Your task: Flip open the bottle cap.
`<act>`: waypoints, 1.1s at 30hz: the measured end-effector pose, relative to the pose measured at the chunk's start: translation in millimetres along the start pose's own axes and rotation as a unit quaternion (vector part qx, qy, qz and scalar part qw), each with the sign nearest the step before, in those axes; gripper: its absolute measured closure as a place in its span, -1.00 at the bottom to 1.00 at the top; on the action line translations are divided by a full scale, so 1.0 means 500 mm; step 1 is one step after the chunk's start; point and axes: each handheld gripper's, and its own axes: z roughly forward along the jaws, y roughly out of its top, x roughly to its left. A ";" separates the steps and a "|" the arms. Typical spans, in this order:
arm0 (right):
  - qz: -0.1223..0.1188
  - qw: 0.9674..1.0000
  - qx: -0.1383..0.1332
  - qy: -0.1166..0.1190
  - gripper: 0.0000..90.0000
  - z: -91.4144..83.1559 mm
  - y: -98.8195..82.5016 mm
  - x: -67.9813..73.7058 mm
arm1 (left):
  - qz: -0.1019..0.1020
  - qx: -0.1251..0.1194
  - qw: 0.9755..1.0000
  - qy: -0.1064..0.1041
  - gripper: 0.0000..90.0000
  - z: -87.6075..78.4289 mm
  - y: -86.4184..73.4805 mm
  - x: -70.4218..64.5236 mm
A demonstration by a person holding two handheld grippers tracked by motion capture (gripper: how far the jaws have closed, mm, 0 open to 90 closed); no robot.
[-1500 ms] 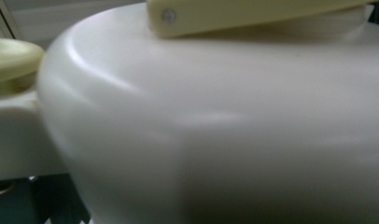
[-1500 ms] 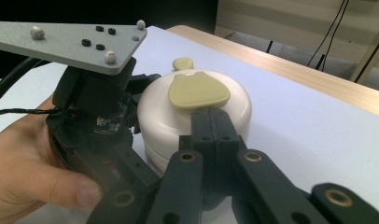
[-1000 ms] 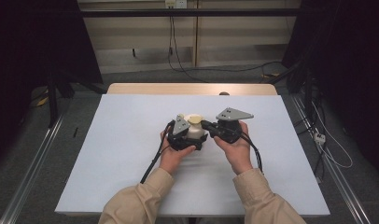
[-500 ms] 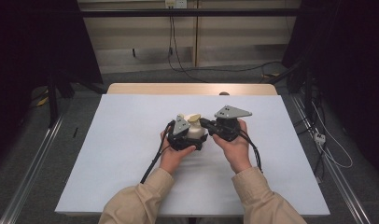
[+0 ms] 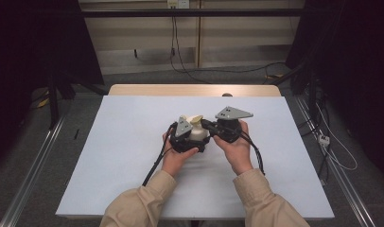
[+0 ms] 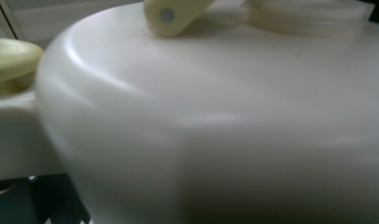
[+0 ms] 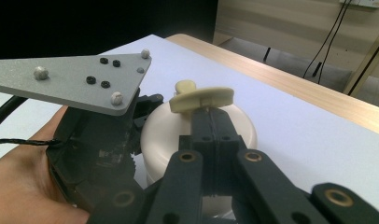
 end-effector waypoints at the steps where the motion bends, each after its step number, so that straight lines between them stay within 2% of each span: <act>1: 0.000 1.000 0.000 0.000 1.00 0.000 0.001 0.000 | 0.000 0.000 1.000 0.000 -0.89 0.000 0.000 0.000; 33: -0.005 1.000 -0.002 -0.005 1.00 0.018 0.019 0.011 | 0.001 0.000 1.000 0.000 -0.89 0.000 0.000 -0.001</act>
